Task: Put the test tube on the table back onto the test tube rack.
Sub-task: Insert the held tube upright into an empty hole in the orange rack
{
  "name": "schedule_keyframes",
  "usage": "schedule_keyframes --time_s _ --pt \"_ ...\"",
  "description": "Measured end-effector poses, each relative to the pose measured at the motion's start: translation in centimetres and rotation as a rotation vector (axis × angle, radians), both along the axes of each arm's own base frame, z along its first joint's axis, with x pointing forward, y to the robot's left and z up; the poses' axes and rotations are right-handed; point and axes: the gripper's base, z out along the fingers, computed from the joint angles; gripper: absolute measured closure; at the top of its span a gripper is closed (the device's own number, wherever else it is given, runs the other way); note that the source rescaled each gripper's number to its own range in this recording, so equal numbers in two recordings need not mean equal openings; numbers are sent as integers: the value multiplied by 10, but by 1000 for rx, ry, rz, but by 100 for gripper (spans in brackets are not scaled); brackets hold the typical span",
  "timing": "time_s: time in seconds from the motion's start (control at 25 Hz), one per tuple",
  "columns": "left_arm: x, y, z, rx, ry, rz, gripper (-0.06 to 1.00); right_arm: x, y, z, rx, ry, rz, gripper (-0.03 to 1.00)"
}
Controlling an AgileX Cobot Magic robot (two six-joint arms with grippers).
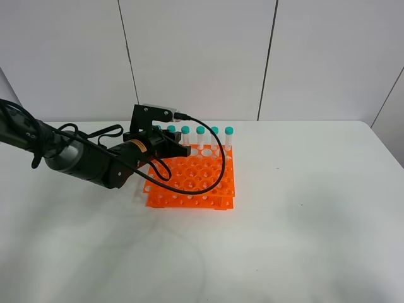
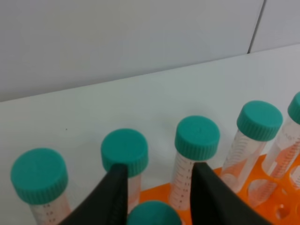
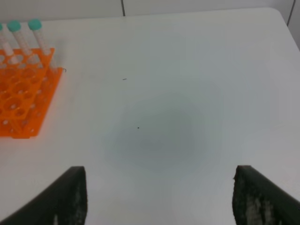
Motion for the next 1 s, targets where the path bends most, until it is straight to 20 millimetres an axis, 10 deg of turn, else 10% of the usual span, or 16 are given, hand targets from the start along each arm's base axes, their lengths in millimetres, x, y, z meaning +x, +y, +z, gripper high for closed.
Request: schedule_keyframes --time_s 0.64,1.0 --pt "-4 0 37 -17 -11 -9 77 0 0 0 0 0 0 24" --pt "-16 40 118 80 -29 12 77 0 1 0 7 0 5 24"
